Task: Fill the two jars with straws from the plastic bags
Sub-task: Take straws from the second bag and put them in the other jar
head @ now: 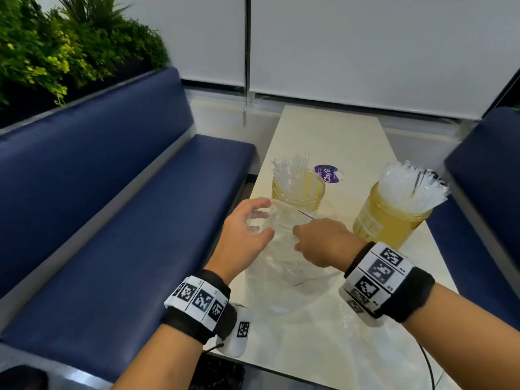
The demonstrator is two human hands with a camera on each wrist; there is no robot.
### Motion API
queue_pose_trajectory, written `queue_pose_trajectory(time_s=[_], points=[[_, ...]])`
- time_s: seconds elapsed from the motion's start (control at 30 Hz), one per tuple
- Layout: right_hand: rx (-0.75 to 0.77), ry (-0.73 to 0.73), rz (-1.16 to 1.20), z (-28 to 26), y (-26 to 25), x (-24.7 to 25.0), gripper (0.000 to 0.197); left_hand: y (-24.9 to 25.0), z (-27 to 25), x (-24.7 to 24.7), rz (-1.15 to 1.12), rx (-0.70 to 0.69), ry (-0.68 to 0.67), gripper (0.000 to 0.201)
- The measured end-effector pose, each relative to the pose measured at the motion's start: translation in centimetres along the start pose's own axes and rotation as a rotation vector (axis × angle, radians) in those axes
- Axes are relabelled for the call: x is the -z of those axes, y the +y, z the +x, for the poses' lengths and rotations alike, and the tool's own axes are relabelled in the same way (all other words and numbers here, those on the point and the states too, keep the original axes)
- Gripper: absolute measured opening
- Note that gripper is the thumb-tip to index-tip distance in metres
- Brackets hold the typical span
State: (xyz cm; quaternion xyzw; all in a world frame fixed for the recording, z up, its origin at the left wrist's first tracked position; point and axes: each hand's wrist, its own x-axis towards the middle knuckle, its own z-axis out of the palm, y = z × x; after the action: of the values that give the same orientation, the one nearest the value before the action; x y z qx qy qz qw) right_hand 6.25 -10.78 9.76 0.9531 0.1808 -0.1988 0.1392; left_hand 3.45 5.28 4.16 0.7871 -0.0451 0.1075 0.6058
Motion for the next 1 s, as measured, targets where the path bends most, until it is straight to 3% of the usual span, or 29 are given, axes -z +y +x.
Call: queue_pose_trajectory(time_s=[0.2,0.33,0.4,0.57,0.67,0.77,0.87,0.93,1.0], points=[[-0.028,0.1,0.079,-1.0,-1.0,3.0,0.032,-0.8,-0.5,0.0,0.077,0.046,-0.1,0.085],[-0.004,0.151,0.049,-2.0,-2.3,5.9,0.033,-0.8,-0.4,-0.2,0.098,0.044,-0.075,0.094],[0.033,0.17,0.009,-2.4,-3.1,7.4,0.032,-0.8,-0.4,-0.6,0.118,0.023,-0.036,0.09],[0.123,0.204,-0.065,-2.8,-4.4,9.6,0.032,-0.8,0.0,-2.0,0.079,-0.043,0.157,0.056],[0.189,0.326,0.093,-2.9,-4.1,9.7,0.025,-1.1,0.6,-2.1,0.045,-0.003,0.219,0.039],[0.173,0.389,0.349,-2.4,-3.9,8.9,0.053,-1.1,0.8,-2.0,0.058,-0.002,0.237,0.031],[0.192,0.598,0.438,-1.2,-4.1,7.9,0.056,-0.4,1.0,-1.7,0.047,0.002,0.234,0.022],[0.382,0.748,0.524,-0.7,-5.0,7.0,0.044,0.6,1.0,-1.8,0.114,-0.012,0.233,0.025],[0.504,0.77,0.483,0.0,-6.0,5.6,0.038,1.5,0.7,-2.4,0.162,-0.108,0.302,0.046]])
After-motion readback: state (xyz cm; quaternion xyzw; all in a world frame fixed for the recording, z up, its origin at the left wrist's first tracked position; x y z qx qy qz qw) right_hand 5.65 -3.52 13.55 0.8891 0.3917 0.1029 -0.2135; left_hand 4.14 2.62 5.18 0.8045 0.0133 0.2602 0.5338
